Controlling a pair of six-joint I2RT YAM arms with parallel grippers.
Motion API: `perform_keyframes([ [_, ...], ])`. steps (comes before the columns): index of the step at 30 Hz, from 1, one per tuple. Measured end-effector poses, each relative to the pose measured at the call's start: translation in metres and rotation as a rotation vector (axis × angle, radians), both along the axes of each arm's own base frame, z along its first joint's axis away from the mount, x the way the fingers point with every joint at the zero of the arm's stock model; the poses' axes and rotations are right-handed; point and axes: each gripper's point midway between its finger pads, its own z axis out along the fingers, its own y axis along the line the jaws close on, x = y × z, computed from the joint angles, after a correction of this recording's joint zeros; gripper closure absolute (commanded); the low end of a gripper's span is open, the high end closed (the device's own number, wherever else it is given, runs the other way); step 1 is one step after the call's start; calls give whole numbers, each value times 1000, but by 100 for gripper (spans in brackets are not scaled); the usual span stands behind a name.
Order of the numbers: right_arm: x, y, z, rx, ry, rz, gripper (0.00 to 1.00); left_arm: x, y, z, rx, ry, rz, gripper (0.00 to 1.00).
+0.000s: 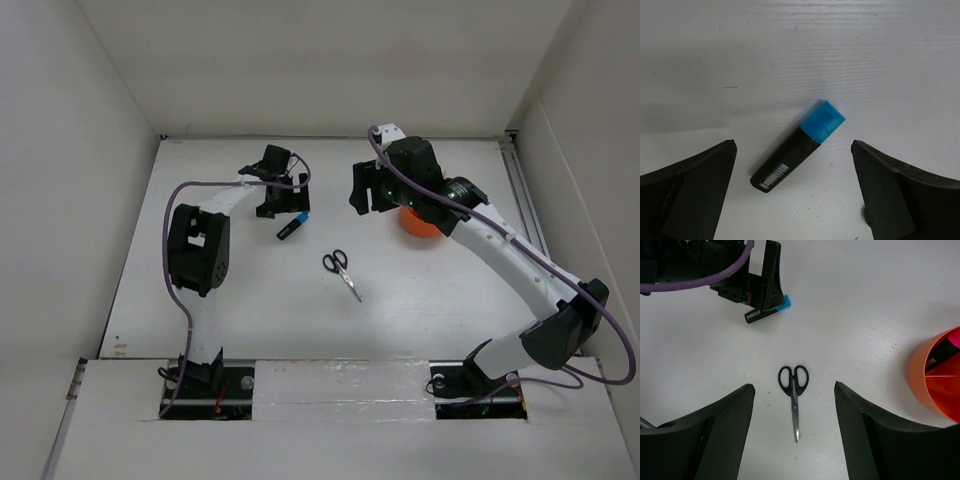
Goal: Sort the stationery into containers
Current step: Pick up the pen from the center of the board.
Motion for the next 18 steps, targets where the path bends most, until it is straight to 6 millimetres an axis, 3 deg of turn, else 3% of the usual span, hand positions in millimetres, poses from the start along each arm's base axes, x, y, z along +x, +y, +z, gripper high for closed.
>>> perform_keyframes([
  [9,-9,-2,2,-6,7,15,28,0,-3,-10,97,-5,-13,5],
  [15,-12,-5,8,-1,-4,17,28,-11,-14,-26,140,27,-42,18],
  [18,-13,-5,10,1,-7,17,28,-10,-11,-27,160,23,-35,20],
])
